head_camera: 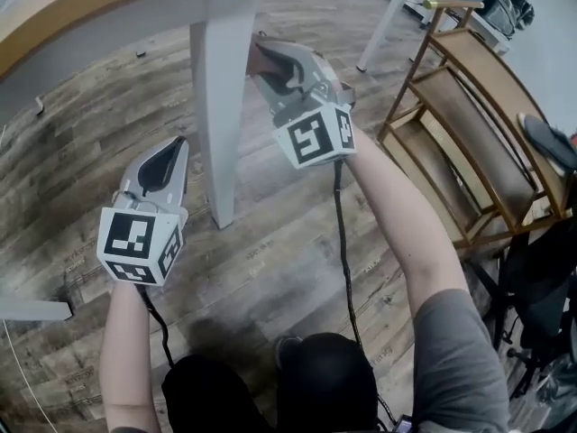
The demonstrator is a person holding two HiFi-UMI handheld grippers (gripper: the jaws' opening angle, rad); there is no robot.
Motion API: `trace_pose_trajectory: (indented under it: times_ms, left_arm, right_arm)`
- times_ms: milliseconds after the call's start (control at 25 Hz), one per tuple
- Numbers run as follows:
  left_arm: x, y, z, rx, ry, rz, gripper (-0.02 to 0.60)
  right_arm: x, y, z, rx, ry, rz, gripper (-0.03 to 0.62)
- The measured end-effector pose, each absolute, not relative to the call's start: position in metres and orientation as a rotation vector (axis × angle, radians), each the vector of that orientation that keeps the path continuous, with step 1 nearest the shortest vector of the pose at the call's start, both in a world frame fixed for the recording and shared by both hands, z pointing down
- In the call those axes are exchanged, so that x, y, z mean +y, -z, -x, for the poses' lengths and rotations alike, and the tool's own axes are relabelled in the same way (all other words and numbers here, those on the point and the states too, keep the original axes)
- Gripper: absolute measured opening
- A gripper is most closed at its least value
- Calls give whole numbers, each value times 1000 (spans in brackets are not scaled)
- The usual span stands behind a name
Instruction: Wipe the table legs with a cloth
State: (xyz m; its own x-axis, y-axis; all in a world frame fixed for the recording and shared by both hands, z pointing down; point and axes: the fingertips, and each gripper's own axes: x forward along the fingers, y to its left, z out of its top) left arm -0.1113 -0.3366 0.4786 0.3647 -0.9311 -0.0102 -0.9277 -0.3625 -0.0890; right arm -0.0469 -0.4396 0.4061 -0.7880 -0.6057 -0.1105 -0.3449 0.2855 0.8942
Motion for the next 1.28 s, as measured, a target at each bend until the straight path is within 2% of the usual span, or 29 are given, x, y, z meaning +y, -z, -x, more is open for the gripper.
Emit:
trace_pose_trajectory:
  times_ms: [280, 480, 1280]
  left_arm:
    - [-334, -462, 110, 1723, -25, 2514, 18]
    - [-331, -492, 106, 1744, 19, 2552, 19]
    - [-290, -685, 105, 1884, 296, 2714, 18]
  right_arm:
    - [-430, -366, 60, -2248, 1670, -909, 86]
    - [-430, -388, 59, -2248, 1636, -853, 87]
    - [-426, -716, 73, -2144, 1245, -405, 87]
